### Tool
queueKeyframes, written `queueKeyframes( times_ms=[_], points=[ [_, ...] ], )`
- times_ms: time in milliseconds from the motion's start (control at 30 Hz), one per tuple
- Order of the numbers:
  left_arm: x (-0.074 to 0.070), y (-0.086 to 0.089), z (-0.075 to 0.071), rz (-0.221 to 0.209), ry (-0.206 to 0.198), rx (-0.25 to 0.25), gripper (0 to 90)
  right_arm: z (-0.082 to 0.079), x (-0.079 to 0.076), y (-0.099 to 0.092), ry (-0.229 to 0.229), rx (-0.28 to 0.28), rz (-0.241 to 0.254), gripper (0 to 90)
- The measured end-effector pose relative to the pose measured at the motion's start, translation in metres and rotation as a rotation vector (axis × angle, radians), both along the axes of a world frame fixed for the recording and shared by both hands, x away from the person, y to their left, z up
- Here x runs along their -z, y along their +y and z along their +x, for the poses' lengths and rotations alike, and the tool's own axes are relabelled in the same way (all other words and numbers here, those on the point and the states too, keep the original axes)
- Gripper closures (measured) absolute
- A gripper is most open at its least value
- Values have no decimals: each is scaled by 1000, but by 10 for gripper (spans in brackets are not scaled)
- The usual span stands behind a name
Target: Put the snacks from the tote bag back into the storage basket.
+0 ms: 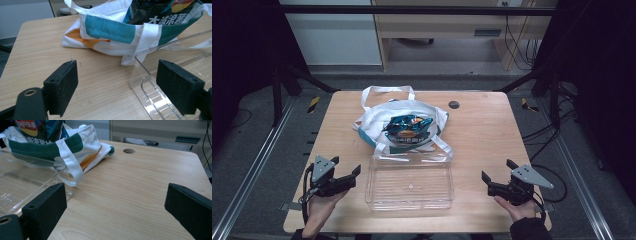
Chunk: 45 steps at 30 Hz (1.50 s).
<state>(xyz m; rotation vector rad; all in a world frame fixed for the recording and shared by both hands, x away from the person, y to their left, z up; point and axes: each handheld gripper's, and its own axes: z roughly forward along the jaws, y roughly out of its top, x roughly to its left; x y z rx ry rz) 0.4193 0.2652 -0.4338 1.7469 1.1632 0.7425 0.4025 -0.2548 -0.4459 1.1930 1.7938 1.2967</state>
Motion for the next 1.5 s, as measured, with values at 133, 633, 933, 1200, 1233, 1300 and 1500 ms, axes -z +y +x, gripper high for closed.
queueKeyframes(
  times_ms=[133,633,933,1200,1233,1300,1500],
  points=[
    [0,-4,1,-3,5,12,177,0,0,-1,-1,2,2,44],
    [-4,-18,4,2,4,50,190,0,0,0,0,12,-7,45],
    [-12,-29,10,22,-9,63,214,1,0,-1,-4,11,-10,45],
    [-24,-39,19,15,-27,54,225,1,0,0,-5,10,-18,46],
    [-26,-39,20,11,-29,53,226,1,0,-1,-4,10,-18,46],
    [-27,-40,21,6,-30,51,230,1,1,-1,-4,9,-18,46],
    [-40,-50,30,-10,-50,48,238,1,0,-1,-5,14,-14,46]
  ],
)
